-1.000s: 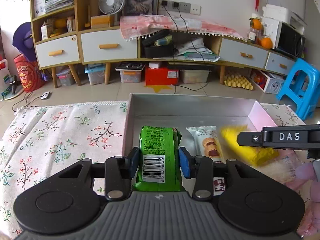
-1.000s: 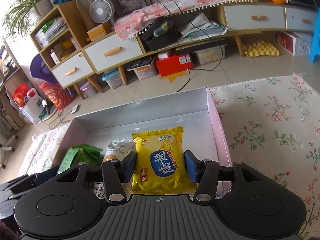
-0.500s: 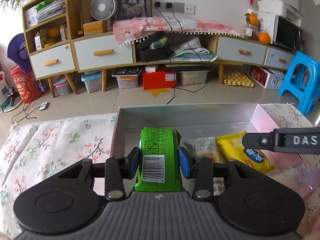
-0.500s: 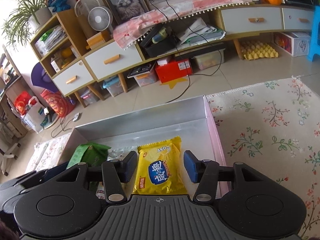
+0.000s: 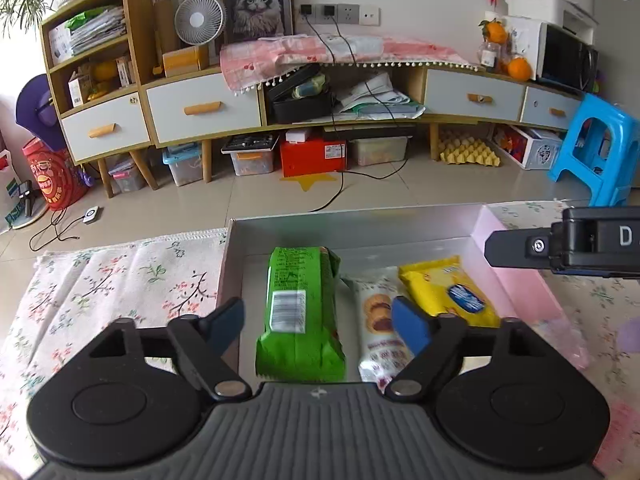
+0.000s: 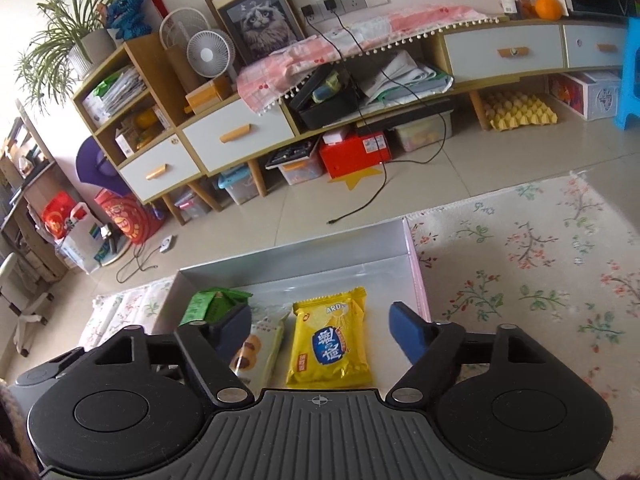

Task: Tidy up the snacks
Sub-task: 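Grasp the white bread bag with the left gripper while the right gripper grasps the pink packet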

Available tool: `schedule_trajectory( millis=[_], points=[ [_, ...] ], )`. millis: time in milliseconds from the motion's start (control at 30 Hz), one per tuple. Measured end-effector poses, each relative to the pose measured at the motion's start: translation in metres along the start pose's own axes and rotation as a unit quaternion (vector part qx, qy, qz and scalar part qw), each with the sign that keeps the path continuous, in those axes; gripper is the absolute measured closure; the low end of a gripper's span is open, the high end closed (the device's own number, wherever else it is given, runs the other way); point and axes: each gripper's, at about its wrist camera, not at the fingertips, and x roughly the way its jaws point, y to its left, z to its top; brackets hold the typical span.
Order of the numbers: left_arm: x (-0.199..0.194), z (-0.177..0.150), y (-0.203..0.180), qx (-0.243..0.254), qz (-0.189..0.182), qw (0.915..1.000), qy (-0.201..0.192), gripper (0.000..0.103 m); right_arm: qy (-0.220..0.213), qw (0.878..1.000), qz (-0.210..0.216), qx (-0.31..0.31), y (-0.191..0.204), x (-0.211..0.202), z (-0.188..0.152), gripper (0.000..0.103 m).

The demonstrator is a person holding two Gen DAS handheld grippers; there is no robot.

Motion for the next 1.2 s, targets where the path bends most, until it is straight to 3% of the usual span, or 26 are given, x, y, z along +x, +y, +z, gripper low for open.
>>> schedule_trajectory(
  millis=[367,800,1033,1200],
  points=[
    [-0.051,-0.007,-0.002,-0.026,0.011,0.9994,0.022,0.000,0.011,0.999,-0.012,-0.037,0.022,-0.065,-0.012,0.011],
    [-0.085,-0.039,0.016,-0.086,0.034,0.9925,0.080,0.000,0.043,0.998,-0.016,-0.043,0.035,-0.113,-0.051,0.006],
    [-0.087,-0.063,0.030,-0.122,0.034,0.9877,0.092,0.000,0.038,0.998,-0.018,-0.053,0.034,-0.118,-0.069,0.006],
    [-0.090,-0.073,0.039,-0.132,0.024,0.9857,0.102,0.000,0.058,0.997,-0.023,-0.045,0.026,-0.114,-0.075,0.006]
  ],
)
